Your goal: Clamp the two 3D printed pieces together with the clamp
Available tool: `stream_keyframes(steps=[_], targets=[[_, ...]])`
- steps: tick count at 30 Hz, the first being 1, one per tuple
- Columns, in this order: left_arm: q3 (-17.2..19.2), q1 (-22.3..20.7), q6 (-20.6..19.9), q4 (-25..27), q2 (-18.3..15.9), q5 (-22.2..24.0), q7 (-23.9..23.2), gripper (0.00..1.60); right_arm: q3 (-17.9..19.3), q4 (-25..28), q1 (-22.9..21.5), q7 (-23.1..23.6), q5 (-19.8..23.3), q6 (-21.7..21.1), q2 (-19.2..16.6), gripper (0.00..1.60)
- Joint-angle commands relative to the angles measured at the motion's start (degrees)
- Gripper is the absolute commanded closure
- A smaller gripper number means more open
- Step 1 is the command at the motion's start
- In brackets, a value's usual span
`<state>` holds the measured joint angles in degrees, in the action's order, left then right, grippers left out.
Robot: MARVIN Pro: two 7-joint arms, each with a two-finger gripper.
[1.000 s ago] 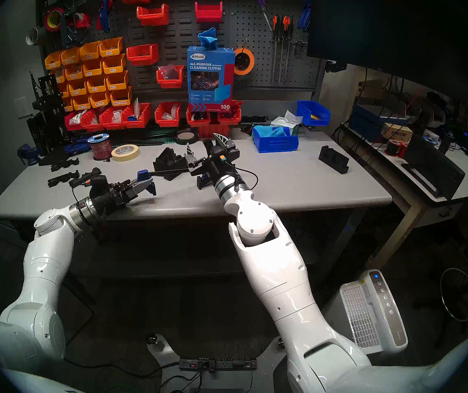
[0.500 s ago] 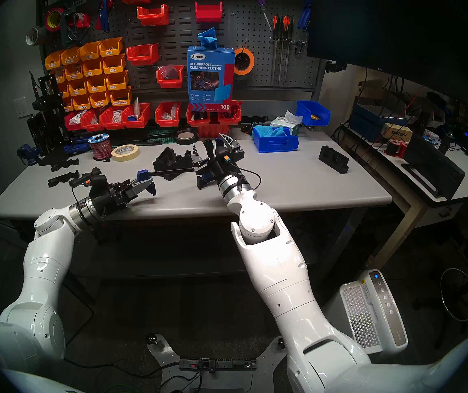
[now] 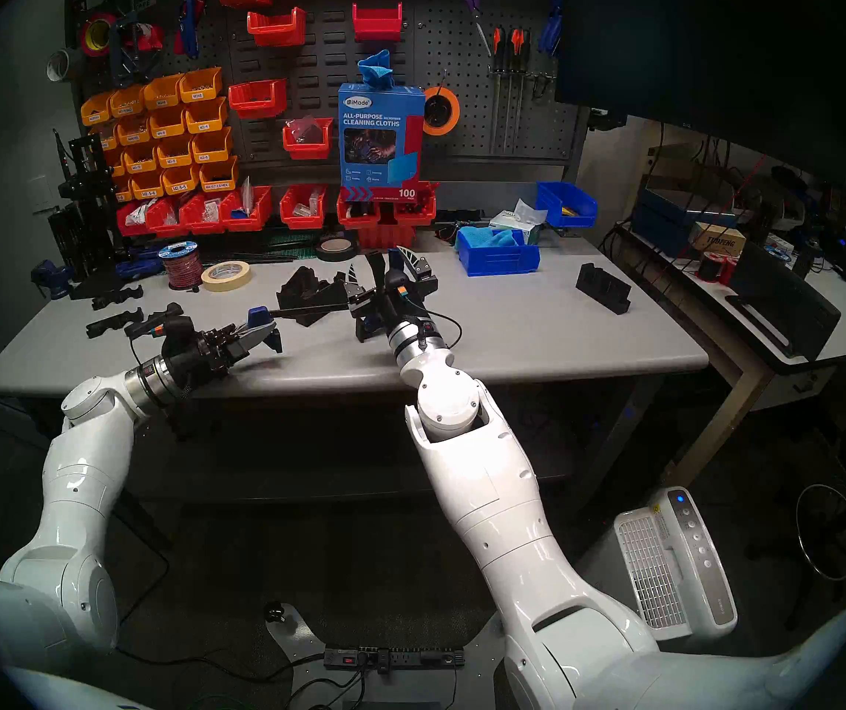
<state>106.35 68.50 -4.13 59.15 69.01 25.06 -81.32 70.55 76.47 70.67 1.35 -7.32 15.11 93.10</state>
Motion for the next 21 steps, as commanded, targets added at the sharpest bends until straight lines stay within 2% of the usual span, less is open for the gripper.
stream_keyframes(steps=[1, 14, 21], targets=[[0.55, -2.04, -0.10, 1.13, 0.05, 0.88, -0.01, 1.60, -0.19, 0.39, -2.62, -1.82, -0.93, 2.50, 1.60, 0.00], [0.57, -2.04, -0.11, 1.12, 0.06, 0.85, -0.03, 1.60, 0.36, -0.98, -2.98, -7.79, -4.24, 3.12, 2.27, 0.00], [0.59, -2.05, -0.12, 1.13, 0.07, 0.85, -0.04, 1.60, 0.67, -1.20, -2.71, -6.50, -2.27, 2.28, 2.93, 0.00]])
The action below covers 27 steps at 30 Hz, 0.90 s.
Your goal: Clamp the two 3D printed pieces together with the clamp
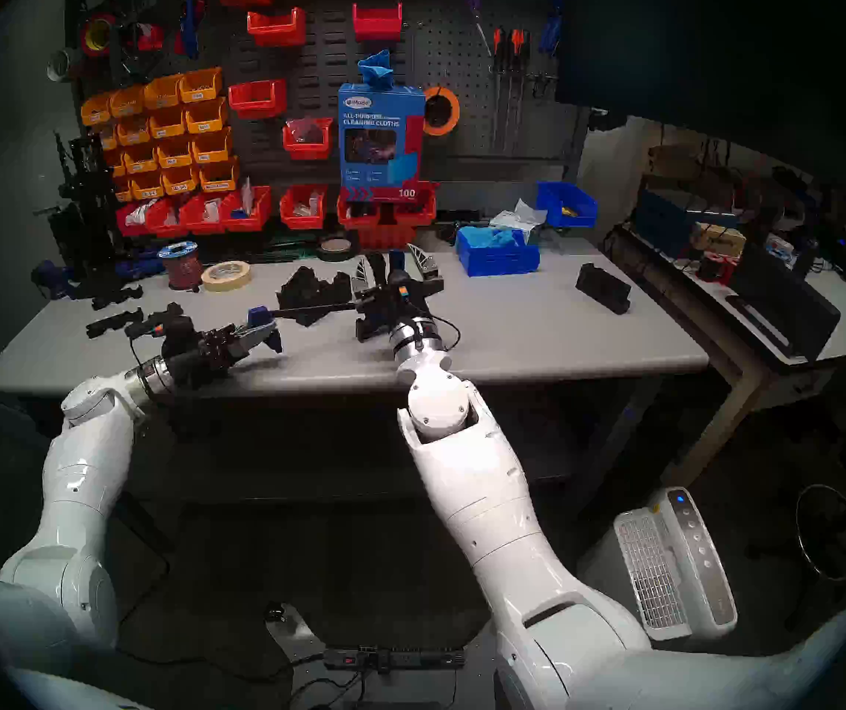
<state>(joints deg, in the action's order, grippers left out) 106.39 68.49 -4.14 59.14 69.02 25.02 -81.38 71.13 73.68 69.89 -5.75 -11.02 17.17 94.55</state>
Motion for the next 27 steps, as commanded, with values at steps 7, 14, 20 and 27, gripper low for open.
stream_keyframes(steps=[7, 14, 20, 27], targets=[[0.56, -2.05, -0.12, 1.13, 0.07, 0.87, 0.01, 1.60, -0.05, 2.20, -1.01, 4.40, 5.42, -2.71, 2.24, 0.00], [0.60, -2.06, -0.12, 1.13, 0.09, 0.82, -0.01, 1.60, -0.47, 3.40, -0.66, 5.65, 6.76, -4.79, 2.52, 0.00], [0.67, -2.07, -0.10, 1.09, 0.12, 0.73, -0.06, 1.60, -1.27, 4.82, -0.58, 5.70, 7.14, -6.81, 2.90, 0.00], [0.77, -2.10, -0.10, 1.05, 0.18, 0.61, -0.12, 1.60, -2.45, 7.21, 0.08, 6.20, 7.87, -10.95, 3.18, 0.00]])
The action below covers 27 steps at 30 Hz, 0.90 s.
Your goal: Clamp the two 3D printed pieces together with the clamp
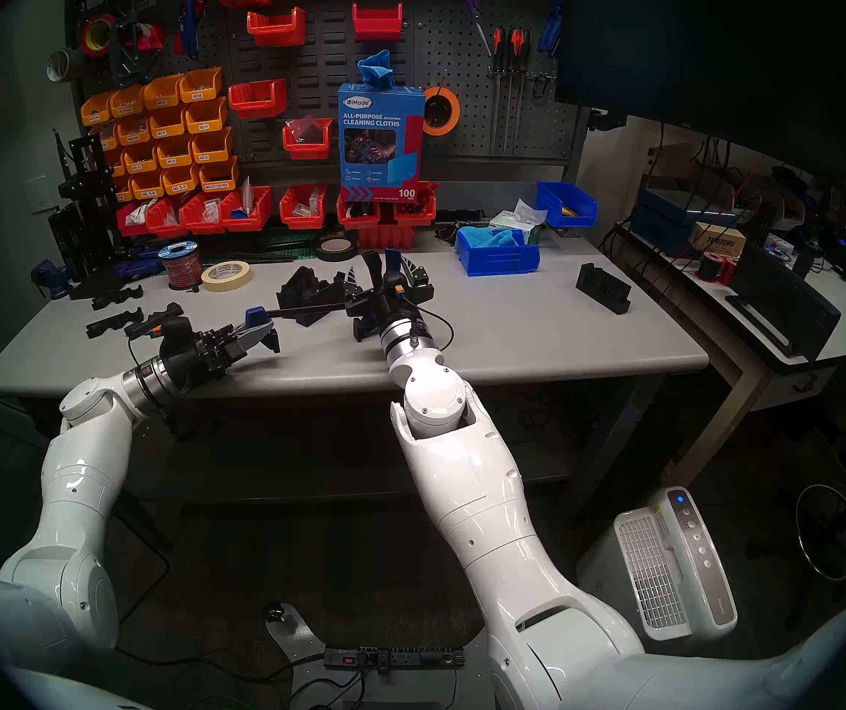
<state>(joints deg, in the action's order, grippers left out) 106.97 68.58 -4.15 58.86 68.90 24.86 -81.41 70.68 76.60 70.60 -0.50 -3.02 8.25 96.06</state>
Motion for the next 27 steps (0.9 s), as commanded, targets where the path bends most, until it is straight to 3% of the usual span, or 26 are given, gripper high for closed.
stream_keyframes(steps=[1, 12, 19, 27], targets=[[0.21, -2.19, -0.09, 1.33, 0.31, 0.76, -0.10, 1.60, -2.49, 4.52, -0.73, 0.76, 0.22, -2.33, 1.34, 0.00], [0.50, -2.26, -0.11, 1.29, 0.48, 0.45, -0.24, 1.60, -4.03, 6.31, -0.75, -0.12, 0.58, -6.88, 1.56, 0.00], [0.70, -2.31, -0.19, 1.31, 0.63, 0.26, -0.34, 1.60, -4.23, 4.51, -0.92, -1.48, 0.84, -10.90, 1.74, 0.00], [0.92, -2.34, -0.25, 1.34, 0.77, 0.04, -0.42, 1.60, -4.90, 3.33, -1.07, -2.75, 3.02, -12.29, 1.72, 0.00]])
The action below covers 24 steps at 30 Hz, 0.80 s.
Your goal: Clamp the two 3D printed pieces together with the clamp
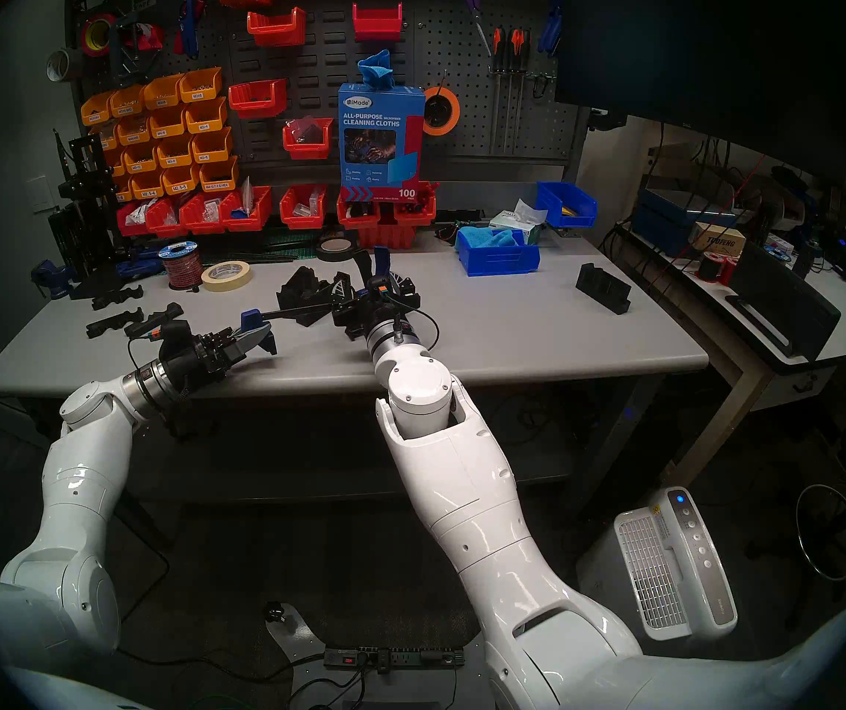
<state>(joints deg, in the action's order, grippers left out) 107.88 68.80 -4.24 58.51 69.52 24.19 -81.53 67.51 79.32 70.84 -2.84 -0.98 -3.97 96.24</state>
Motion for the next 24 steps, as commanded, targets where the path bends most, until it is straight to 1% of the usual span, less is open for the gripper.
stream_keyframes(steps=[1, 10, 18, 24], targets=[[0.01, -2.56, -0.16, 1.68, 0.15, 0.72, -0.30, 1.60, -1.73, 0.60, -1.30, -0.41, 0.98, -0.07, 1.53, 0.00], [0.24, -2.59, -0.22, 1.70, 0.29, 0.45, -0.37, 1.60, -1.66, 0.21, -2.29, -0.26, 1.70, -0.38, 2.20, 0.00], [0.39, -2.60, -0.26, 1.72, 0.39, 0.28, -0.41, 1.60, -1.06, 0.84, -3.50, 0.53, 2.33, -0.88, 0.91, 0.00], [0.49, -2.62, -0.27, 1.73, 0.46, 0.17, -0.46, 1.60, -0.78, 1.01, -3.89, 0.82, 2.84, -1.05, 0.62, 0.00]])
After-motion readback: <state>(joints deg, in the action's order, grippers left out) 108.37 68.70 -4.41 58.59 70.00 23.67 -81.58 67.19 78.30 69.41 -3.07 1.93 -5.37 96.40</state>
